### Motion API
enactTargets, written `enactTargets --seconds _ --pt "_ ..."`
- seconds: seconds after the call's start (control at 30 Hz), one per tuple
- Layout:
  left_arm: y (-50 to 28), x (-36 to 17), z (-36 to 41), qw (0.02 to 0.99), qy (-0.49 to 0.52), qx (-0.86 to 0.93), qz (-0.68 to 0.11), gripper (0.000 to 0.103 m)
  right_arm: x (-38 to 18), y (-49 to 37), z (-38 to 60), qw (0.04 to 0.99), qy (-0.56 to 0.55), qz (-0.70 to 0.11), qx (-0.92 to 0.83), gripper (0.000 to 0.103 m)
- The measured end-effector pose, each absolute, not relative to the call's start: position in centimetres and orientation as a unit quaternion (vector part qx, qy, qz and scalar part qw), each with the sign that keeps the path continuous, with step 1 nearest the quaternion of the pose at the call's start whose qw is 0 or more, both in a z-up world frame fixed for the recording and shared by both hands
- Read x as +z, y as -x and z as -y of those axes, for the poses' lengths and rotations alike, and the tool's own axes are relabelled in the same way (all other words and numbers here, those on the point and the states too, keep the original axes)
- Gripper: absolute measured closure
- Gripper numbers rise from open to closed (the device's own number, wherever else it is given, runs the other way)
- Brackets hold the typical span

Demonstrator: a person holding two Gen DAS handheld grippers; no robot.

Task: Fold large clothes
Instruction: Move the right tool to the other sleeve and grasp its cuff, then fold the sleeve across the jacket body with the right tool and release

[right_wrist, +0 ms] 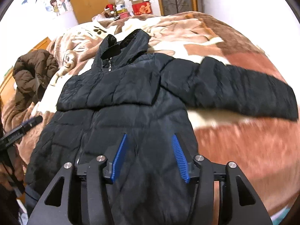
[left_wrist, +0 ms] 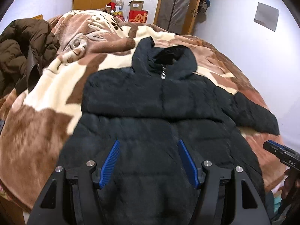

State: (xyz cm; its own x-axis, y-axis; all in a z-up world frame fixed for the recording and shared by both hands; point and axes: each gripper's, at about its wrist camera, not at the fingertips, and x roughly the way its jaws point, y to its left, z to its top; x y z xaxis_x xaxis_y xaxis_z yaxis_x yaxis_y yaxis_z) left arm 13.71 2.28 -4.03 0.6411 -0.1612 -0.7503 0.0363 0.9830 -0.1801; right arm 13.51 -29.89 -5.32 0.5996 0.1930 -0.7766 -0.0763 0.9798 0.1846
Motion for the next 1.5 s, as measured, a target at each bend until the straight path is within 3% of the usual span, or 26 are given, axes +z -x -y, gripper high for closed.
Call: enactTargets --seconds 0.4,0.77,0.83,0.97,1.27,1.3,1.33,1.4,1.5 --pt "-12.1 -3.4 1.8 0.899 0.055 -0.08 -0.426 0.036 -6.1 -10.3 36.3 0.885 -0.122 -0.448 0.03 0.049" --pt "-19.2 -5.4 4.1 0.896 0.019 -0.073 -0.438 0.036 -10.4 -16.5 48.4 0.859 -0.221 -0.457 -0.068 0.048" --pt "-20.7 -6.0 4.4 0.896 0.013 -0.073 -0.438 0.036 -11.3 -17.6 50.6 0.852 -0.238 -0.459 -0.083 0.041" --pt "-23.4 -7.3 5.3 0.893 0.003 -0.073 -0.445 0.036 -13.5 -19.9 55.2 0.84 -0.276 -0.453 -0.116 0.04" --pt "-25.9 -10.3 5.3 0.88 0.01 -0.066 -0.47 0.036 -13.9 -21.9 60.4 0.838 -0.37 -0.372 -0.149 0.04" --pt "-25.9 -10.5 5.1 0.879 0.012 -0.064 -0.472 0.036 -13.8 -22.1 60.3 0.836 -0.374 -0.37 -0.155 0.044" --pt "-25.9 -10.5 5.0 0.878 0.015 -0.063 -0.473 0.036 -13.3 -22.0 60.2 0.838 -0.369 -0.366 -0.166 0.06" --pt "-25.7 -10.3 4.6 0.879 0.02 -0.06 -0.472 0.036 -12.3 -22.2 59.5 0.848 -0.347 -0.365 -0.165 0.081" --pt "-25.3 -9.6 4.1 0.882 0.019 -0.056 -0.467 0.036 -9.5 -21.7 58.1 0.863 -0.319 -0.363 -0.148 0.086"
